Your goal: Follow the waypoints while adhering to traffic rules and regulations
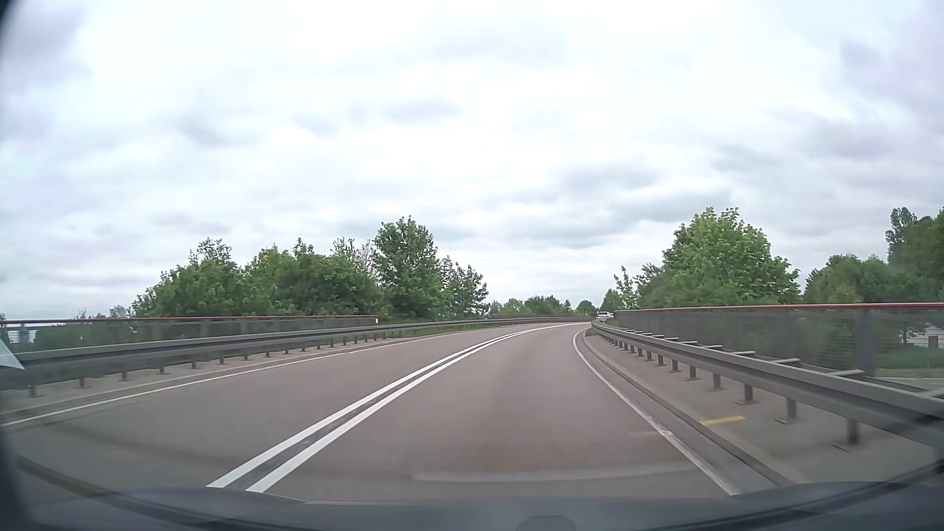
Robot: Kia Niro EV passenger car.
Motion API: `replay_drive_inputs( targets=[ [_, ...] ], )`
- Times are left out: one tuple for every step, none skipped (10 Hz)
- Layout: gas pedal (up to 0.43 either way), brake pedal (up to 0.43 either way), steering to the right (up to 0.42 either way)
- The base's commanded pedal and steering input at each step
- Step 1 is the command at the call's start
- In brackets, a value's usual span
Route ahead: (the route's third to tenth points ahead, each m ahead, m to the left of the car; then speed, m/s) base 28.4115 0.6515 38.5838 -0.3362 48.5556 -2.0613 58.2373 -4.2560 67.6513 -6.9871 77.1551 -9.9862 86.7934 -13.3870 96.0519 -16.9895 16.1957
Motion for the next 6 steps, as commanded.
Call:
replay_drive_inputs(
  targets=[
    [0.177, 0.000, 0.017],
    [0.177, 0.000, 0.017],
    [0.177, 0.000, 0.018],
    [0.177, 0.000, 0.019],
    [0.177, 0.000, 0.020],
    [0.177, 0.000, 0.020]
  ],
)
